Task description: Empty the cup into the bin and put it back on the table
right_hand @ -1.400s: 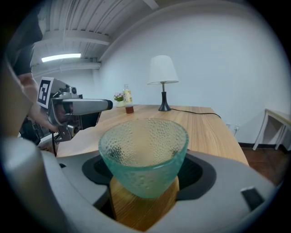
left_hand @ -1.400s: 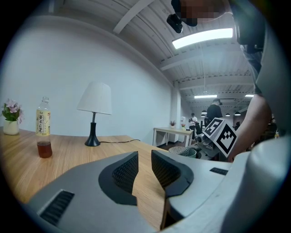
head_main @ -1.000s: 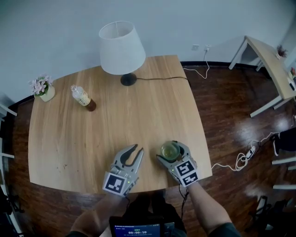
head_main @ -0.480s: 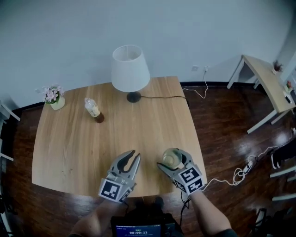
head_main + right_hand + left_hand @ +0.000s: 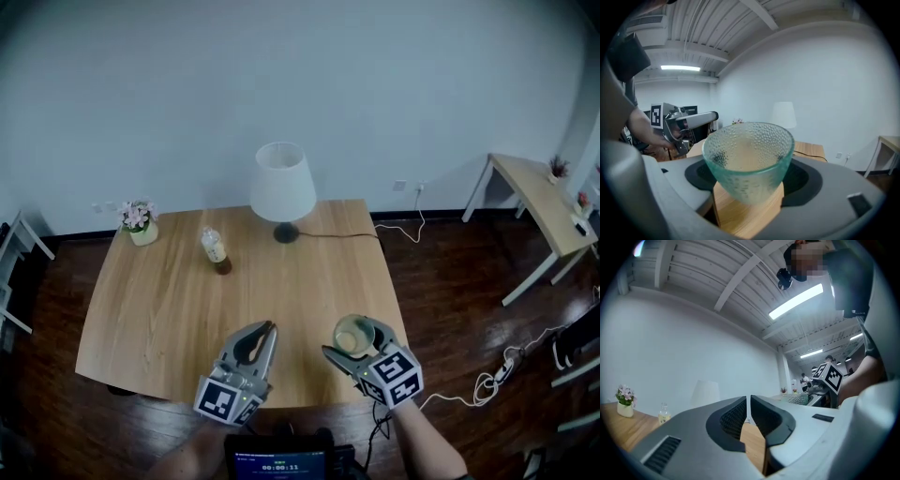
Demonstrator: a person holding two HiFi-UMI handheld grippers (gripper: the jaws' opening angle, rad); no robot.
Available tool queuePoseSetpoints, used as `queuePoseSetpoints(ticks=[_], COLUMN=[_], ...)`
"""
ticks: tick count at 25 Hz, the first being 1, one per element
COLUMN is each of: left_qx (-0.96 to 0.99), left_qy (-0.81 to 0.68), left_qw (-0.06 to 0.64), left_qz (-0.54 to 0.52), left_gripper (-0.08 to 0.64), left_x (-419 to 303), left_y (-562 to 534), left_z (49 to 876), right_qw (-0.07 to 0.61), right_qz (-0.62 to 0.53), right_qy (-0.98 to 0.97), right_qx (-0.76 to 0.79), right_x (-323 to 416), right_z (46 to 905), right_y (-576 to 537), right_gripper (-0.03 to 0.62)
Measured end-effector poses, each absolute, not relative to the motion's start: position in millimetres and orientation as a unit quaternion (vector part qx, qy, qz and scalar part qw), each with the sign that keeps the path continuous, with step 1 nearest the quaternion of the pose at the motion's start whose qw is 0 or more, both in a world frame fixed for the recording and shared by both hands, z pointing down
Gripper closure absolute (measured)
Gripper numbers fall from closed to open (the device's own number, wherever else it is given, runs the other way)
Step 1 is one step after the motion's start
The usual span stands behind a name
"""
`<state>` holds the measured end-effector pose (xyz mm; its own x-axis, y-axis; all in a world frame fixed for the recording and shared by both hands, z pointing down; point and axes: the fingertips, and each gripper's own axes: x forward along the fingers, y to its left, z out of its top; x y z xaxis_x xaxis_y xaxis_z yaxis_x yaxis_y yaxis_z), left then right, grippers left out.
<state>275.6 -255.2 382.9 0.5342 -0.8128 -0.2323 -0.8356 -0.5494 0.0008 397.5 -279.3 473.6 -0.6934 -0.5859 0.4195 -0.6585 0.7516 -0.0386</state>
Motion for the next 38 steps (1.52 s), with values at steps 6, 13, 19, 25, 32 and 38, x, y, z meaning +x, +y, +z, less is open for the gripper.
queuePoseSetpoints(ticks=[6, 13, 19, 25, 32, 38], left_qx=[-0.862, -0.846, -0.813, -0.758, -0.704, -0.671], left_qy=[0.485, 0.51, 0.559, 0.632, 0.692, 0.718], left_qw=[0.08, 0.085, 0.1, 0.111, 0.115, 0.143], left_qz=[0.123, 0.129, 0.125, 0.117, 0.109, 0.115], left_gripper=[0.56, 0.56, 0.56, 0.56, 0.56, 0.56], left_x=[259, 245, 215, 167, 110, 53], left_y=[-231, -209, -182, -140, -91, -57], left_z=[358, 337, 322, 317, 324, 319], right_qw=[0.184, 0.183, 0.181, 0.178, 0.196, 0.194], right_qz=[0.075, 0.062, 0.045, 0.02, 0.004, -0.009], right_qy=[-0.924, -0.938, -0.955, -0.973, -0.979, -0.98], right_qx=[0.326, 0.288, 0.231, 0.143, 0.063, 0.029], right_x=[384, 365, 331, 276, 213, 151], right_z=[443, 424, 411, 407, 405, 395], right_y=[-261, -246, -236, -216, -180, -155], right_gripper=[0.204, 0.204, 0.204, 0.204, 0.206, 0.205])
